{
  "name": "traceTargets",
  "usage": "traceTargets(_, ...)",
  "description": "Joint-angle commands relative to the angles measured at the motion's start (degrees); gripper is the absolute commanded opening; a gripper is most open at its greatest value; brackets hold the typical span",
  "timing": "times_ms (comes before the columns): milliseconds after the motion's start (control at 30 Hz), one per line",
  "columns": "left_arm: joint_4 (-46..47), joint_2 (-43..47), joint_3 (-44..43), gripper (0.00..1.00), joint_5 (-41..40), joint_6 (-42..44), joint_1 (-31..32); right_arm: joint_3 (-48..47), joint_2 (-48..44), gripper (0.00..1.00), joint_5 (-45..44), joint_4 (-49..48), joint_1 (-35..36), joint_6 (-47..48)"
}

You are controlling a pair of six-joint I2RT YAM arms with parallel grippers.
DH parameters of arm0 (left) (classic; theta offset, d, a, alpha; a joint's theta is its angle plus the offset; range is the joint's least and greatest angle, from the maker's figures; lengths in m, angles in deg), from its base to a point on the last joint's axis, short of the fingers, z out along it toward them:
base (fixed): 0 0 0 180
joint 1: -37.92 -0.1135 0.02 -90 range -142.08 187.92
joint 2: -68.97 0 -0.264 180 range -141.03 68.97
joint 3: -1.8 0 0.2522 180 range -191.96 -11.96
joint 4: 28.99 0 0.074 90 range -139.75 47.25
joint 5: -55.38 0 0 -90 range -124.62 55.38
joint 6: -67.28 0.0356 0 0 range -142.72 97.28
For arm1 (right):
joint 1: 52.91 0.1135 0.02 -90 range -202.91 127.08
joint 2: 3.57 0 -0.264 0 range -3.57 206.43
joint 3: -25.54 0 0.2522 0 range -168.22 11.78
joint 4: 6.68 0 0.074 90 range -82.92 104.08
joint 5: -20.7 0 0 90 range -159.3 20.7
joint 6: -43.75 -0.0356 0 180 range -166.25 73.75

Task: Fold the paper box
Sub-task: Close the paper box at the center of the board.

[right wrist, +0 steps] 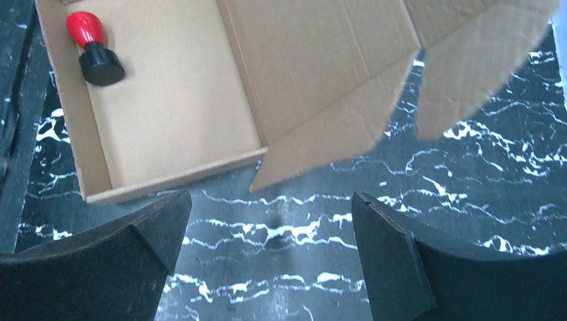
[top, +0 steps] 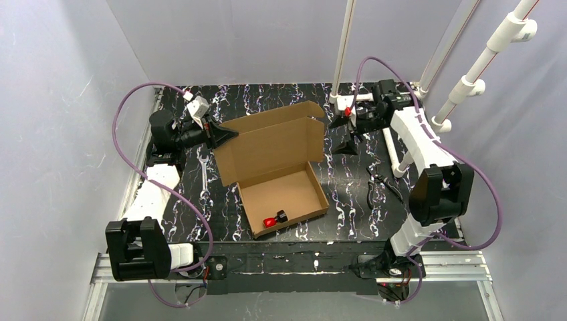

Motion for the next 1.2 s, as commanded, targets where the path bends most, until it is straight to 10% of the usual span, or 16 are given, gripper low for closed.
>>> traceTargets(0,0.57,2.5,0.31,0.0,2.26,1.98,-0.24,-4.0,-1.7,0.98,-3.09,4.06,-2.05,1.22)
traceTargets(133,0.58,2.71,0.12,0.0,2.78,2.18,-0.25,2.0,-2.73,0.89,-10.72,-25.2,-2.41,-25.34)
traceTargets(300,0.44,2.5,-0.51,0.0,3.16,2.0,-0.29,1.11,3.73,0.45,-4.44,-36.6,-2.32,-38.27)
traceTargets(433,0.49,2.22,-1.39,0.0,3.16,1.77,-0.28,2.18,6.33,0.58,9.21,-34.27,-0.71,-33.29)
traceTargets(700,0.58,0.98,-3.09,0.0,3.8,1.16,-0.05,2.66,6.08,0.81,6.65,-30.14,8.3,-28.66)
traceTargets(1167,0.82,1.33,-1.05,0.0,3.13,0.66,0.9,7.42,8.08,0.64,12.44,-49.11,11.97,-43.96)
